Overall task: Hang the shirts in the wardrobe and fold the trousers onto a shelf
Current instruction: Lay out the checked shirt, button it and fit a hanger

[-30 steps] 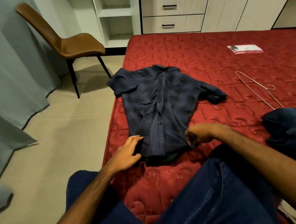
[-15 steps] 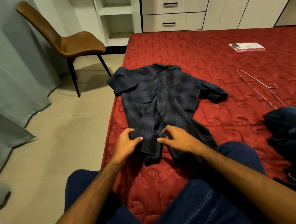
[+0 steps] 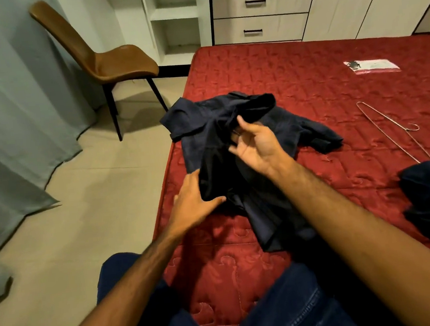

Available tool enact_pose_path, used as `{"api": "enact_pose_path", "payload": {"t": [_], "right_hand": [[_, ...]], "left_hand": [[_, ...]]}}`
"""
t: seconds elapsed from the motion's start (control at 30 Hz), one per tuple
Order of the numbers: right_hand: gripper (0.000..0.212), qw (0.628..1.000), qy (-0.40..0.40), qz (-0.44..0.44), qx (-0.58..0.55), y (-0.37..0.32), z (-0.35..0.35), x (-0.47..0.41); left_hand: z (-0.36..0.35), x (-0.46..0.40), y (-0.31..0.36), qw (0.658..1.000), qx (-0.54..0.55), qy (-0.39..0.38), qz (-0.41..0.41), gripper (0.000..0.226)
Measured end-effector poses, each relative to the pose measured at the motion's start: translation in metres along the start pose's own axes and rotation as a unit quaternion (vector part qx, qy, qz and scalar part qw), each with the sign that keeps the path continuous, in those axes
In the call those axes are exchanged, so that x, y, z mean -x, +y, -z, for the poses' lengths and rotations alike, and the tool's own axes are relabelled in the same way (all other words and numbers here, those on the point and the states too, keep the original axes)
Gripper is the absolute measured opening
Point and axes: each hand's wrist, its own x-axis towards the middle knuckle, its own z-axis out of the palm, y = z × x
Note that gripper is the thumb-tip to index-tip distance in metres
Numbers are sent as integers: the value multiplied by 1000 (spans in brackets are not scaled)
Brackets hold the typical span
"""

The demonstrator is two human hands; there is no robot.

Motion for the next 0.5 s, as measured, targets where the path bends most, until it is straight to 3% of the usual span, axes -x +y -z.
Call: {"api": "enact_pose_path", "payload": {"t": [0.1, 0.13, 0.2, 0.23, 0.27, 0.33, 0.37, 0.4, 0.5], "right_hand": [[30, 999, -31, 9, -20, 6, -5, -3], [34, 1000, -17, 5, 19, 13, -2, -2], [45, 974, 43, -22, 220, 33, 18, 6], [54, 926, 52, -51, 370, 45, 32, 16], [65, 842, 32, -87, 531, 57, 48, 27], [86, 583, -52, -144, 798, 80, 81, 50], [91, 468, -77, -145, 868, 88, 91, 61], [90, 404, -79, -136, 901, 93, 97, 69], [64, 382, 11, -106, 918, 85, 101, 69]], "left_hand": [[2, -18, 3, 993, 67, 76, 55, 48], [8, -24, 6, 985, 109, 109, 83, 39], [25, -36, 2, 952, 213, 171, 135, 36], [33, -39, -2, 933, 257, 198, 153, 34], [39, -40, -7, 918, 288, 213, 167, 29], [44, -36, -14, 899, 337, 210, 186, 20], [44, -31, -17, 890, 356, 204, 198, 19], [43, -27, -21, 885, 365, 202, 206, 19], [47, -23, -38, 872, 399, 197, 203, 11]]}}
